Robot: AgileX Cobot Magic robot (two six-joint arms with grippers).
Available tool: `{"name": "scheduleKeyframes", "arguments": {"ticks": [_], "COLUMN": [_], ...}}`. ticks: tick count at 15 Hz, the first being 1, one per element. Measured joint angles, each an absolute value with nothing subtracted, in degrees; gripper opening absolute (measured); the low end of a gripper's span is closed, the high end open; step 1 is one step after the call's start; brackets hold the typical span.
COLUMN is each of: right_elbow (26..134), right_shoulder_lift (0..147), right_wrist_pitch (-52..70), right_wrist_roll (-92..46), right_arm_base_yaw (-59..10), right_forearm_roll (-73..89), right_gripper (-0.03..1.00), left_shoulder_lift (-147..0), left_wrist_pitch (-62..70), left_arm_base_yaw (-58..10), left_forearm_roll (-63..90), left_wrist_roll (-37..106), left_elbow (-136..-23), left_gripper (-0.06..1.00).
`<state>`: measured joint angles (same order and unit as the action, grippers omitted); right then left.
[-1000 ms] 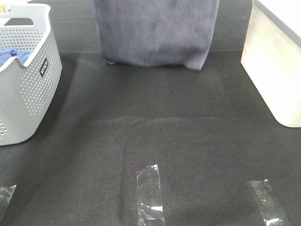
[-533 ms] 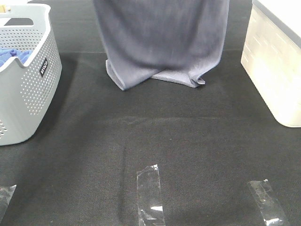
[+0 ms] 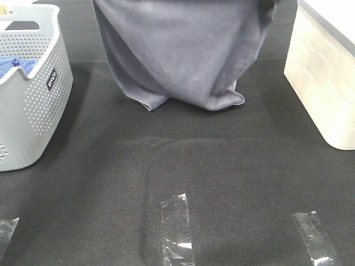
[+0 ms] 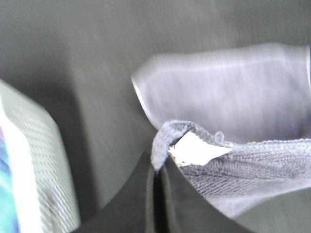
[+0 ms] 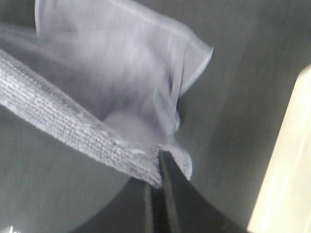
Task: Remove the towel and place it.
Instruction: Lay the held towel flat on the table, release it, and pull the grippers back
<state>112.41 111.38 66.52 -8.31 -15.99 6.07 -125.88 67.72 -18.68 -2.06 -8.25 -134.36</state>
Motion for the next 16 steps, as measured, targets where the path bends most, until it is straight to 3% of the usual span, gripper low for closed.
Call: {"name": "scheduleKeyframes", "arguments": {"ticks": [5, 9, 16], "right_elbow": [107.20, 89.27, 59.70], "right_shoulder_lift": [109.66, 99.58, 80.62], "right_wrist_pitch": [68.18, 68.41, 68.87], "right_wrist_roll": [-8.31, -8.31, -8.31], "right_arm_base_yaw": [-15.87, -15.87, -15.53], "right_forearm_roll": [10.08, 14.27, 20.05], "right_gripper": [0.00, 0.00, 0.00], "left_shoulder_lift": [-118.37, -106.68, -91.62], "left_wrist_pitch": [67.78, 67.67, 66.41], "left_arm_base_yaw": [-18.91, -22.12, -36.04], "left_forearm_roll": [0.34, 1.72, 0.52], "left_wrist_roll": [-7.05, -6.88, -16.21], "left_elbow": [-116.37, -97.17, -70.65], "left_gripper": [0.00, 0.00, 0.00]}}
